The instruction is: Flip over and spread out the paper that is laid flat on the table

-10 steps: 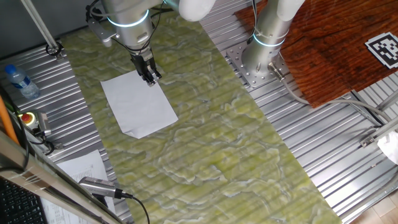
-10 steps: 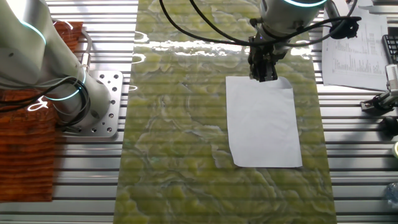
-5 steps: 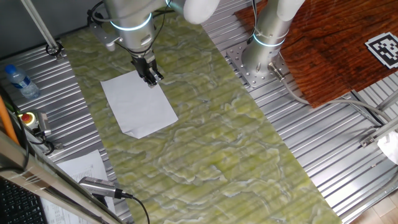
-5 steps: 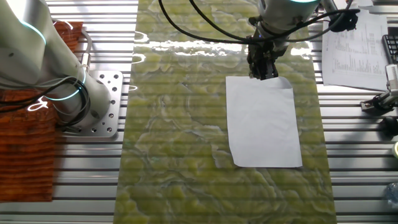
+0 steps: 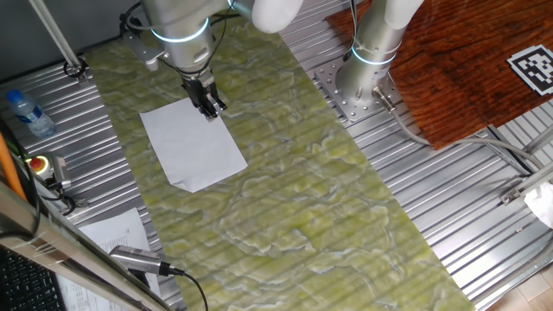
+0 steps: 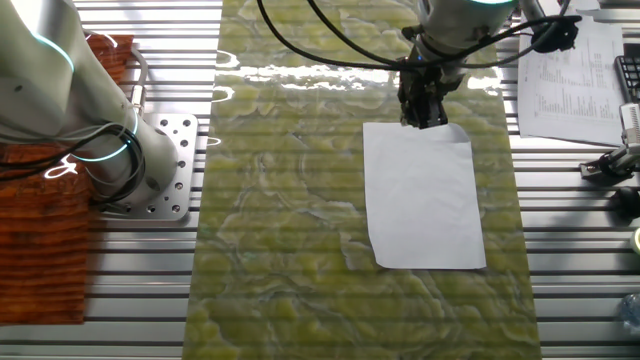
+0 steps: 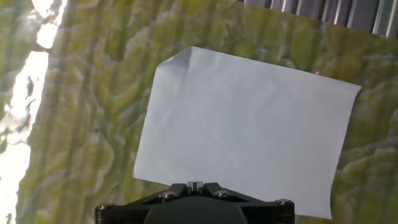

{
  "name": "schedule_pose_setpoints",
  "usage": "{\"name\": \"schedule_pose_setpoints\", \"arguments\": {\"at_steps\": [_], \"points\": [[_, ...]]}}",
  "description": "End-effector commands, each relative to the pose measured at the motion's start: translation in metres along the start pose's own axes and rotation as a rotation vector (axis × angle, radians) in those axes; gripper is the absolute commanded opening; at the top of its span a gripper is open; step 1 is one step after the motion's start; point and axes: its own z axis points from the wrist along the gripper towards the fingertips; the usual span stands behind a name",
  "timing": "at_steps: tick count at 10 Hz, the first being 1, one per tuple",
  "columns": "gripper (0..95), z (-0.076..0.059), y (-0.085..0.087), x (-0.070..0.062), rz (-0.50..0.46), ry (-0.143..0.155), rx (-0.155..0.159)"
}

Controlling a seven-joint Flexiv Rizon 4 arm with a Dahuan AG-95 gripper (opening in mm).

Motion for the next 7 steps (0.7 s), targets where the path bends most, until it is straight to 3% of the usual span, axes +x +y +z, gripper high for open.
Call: {"name": "schedule_pose_setpoints", "arguments": {"at_steps": [1,4,7], "points": [[0.0,0.0,0.0,0.0,-0.063,0.0,0.015],[0.0,-0.001,0.001,-0.002,-0.102,-0.003,0.017],[0.0,0.003,-0.001,-0.019,-0.195,-0.004,0.026]]}}
